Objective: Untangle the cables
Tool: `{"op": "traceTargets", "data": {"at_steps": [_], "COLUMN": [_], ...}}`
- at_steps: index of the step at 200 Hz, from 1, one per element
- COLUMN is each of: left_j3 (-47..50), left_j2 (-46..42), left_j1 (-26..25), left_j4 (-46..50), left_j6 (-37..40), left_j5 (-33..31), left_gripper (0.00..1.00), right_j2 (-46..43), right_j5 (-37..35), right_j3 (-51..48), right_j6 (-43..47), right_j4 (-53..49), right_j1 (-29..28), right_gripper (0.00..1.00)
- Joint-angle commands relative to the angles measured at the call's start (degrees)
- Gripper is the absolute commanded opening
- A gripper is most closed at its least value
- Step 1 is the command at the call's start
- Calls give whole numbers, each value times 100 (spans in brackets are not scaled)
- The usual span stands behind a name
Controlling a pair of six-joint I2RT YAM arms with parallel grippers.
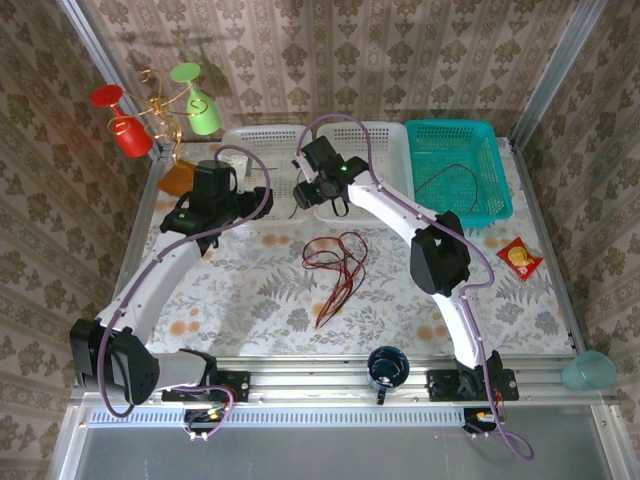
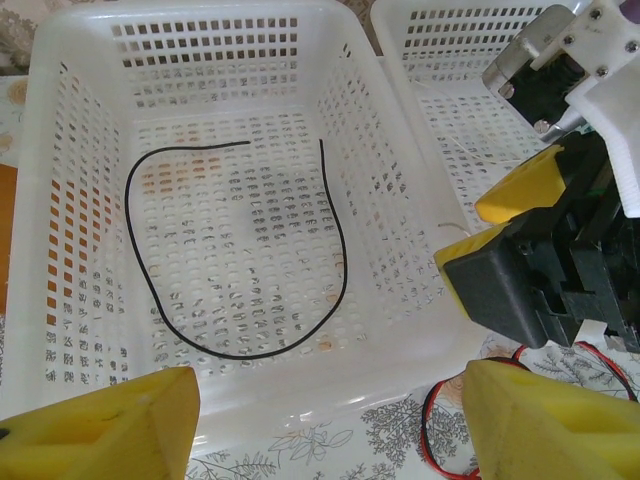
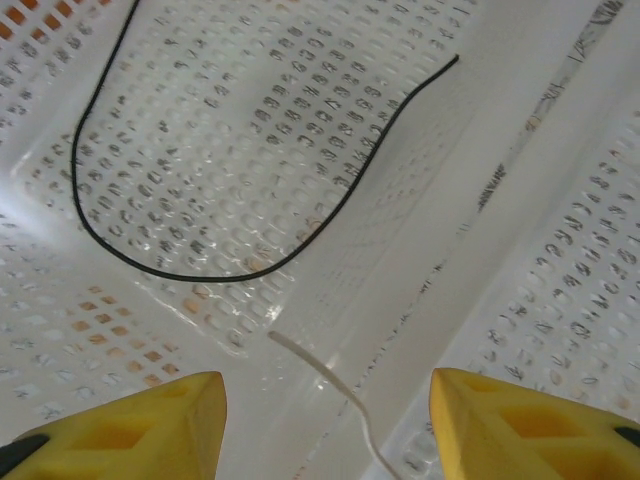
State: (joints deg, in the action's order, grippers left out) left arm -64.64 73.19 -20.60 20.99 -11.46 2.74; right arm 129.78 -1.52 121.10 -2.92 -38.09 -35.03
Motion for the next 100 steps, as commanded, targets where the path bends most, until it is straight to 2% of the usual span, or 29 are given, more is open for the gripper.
{"op": "traceTargets", "data": {"at_steps": [1, 14, 33, 73, 100], "left_j3": [61, 56, 46, 25, 19], "left_j2": [-159, -173, -182, -173, -169], "left_j1": [-31, -35, -40, -40, -50], "left_j4": [-92, -91, -72, -43, -27], "left_j6": [-128, -119, -83, -58, -41], "left_j5": [-17, -27, -71, -79, -55], "left_gripper": [70, 70, 70, 70, 70], "right_j2": [222, 308, 330, 179, -71], "right_j5": [-299, -361, -468, -551, -514], "right_j3": [294, 386, 428, 311, -45], "right_j6": [198, 222, 239, 215, 102], "right_j4": [-188, -212, -183, -121, 162], "right_j1": [13, 13, 13, 95, 277], "right_gripper": [57, 55, 45, 11, 4]}}
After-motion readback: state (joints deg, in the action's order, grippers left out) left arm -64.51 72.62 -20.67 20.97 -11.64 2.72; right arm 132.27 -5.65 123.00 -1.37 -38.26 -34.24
